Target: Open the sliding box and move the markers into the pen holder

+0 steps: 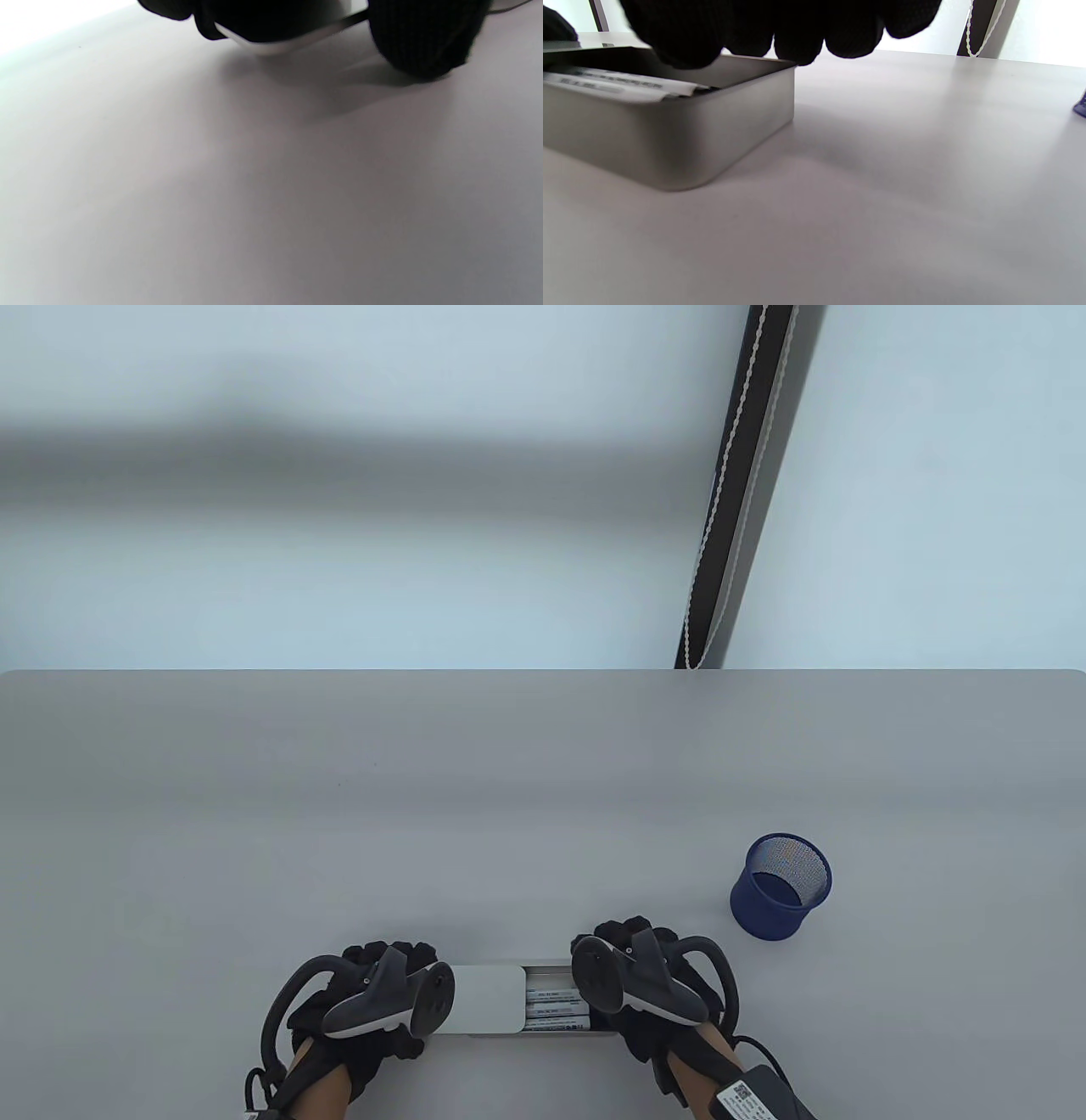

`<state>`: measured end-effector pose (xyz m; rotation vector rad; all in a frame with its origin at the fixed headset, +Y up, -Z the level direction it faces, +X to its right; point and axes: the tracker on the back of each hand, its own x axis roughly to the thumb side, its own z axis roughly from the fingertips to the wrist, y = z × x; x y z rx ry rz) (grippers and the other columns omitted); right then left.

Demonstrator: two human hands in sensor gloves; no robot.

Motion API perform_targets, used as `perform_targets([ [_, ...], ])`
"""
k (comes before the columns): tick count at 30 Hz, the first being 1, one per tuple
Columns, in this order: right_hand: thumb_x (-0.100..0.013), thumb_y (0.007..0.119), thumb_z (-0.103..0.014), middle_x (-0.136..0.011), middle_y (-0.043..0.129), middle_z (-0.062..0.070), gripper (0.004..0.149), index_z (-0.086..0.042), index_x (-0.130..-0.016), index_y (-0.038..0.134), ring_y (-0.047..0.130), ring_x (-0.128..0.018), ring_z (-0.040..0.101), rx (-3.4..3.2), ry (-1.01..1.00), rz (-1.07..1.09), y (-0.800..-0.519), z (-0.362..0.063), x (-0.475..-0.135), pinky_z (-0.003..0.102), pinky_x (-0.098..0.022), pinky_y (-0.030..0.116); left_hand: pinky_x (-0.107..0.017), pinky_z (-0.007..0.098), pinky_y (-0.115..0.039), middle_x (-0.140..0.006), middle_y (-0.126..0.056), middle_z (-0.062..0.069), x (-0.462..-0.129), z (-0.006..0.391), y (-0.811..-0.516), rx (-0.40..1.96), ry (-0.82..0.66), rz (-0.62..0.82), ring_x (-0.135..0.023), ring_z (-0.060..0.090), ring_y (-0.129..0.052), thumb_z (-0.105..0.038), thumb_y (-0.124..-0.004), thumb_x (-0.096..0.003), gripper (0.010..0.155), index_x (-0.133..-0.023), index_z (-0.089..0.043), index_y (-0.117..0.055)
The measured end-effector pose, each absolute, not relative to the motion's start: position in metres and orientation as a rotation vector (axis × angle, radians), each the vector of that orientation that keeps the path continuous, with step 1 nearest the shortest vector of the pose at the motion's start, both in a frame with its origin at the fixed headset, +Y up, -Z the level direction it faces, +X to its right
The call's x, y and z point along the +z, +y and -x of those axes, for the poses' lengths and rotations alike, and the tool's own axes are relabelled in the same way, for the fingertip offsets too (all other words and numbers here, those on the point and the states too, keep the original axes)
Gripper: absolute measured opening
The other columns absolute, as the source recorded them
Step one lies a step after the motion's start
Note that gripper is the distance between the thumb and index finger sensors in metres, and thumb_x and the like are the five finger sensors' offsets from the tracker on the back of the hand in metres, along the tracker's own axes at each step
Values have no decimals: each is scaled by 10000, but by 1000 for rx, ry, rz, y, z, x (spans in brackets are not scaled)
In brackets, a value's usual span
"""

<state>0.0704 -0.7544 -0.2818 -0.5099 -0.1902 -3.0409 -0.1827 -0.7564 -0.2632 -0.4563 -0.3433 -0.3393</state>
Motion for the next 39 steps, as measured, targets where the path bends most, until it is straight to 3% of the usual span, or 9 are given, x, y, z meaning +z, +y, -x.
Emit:
perform_targets([
  [10, -382, 917, -303, -878, 764, -57, 473, -415, -796, 717, 777, -797, 233, -2977, -213, 512, -757, -64, -281, 437, -621, 647, -837, 412, -595, -1167, -472, -39, -263, 182, -757, -339, -344, 459, -1081, 213, -611, -665, -676, -395, 843, -1076, -325, -311],
  [11, -315, 954, -287, -882, 759, -58, 557, -415, -799, 710, 773, -799, 234, -2966, -216, 513, -757, -64, -280, 438, -623, 644, -836, 411, -596, -1168, -472, -41, -263, 182, -757, -339, -344, 459, -1082, 210, -610, -665, -675, -395, 843, -1075, -326, -311],
  [19, -221, 1045, -82, -827, 793, -81, 750, -437, -781, 693, 827, -732, 201, -2938, -193, 479, -766, -61, -284, 423, -596, 684, -836, 411, -596, -1167, -472, -38, -264, 182, -757, -342, -345, 459, -1081, 213, -610, -665, -675, -395, 844, -1075, -325, -309],
  [26, -215, 1041, -74, -776, 813, -81, 726, -427, -753, 706, 868, -677, 183, -2954, -160, 480, -768, -61, -287, 406, -565, 724, -836, 410, -598, -1167, -465, -52, -264, 183, -757, -333, -343, 463, -1082, 206, -608, -662, -678, -391, 838, -1070, -340, -306],
  [39, -82, 1061, -53, -753, 845, -48, 830, -383, -758, 709, 928, -597, 171, -2859, -53, 593, -768, -56, -282, 370, -522, 794, -835, 404, -606, -1167, -454, -57, -265, 183, -757, -336, -338, 468, -1083, 203, -603, -655, -677, -390, 834, -1065, -347, -297],
])
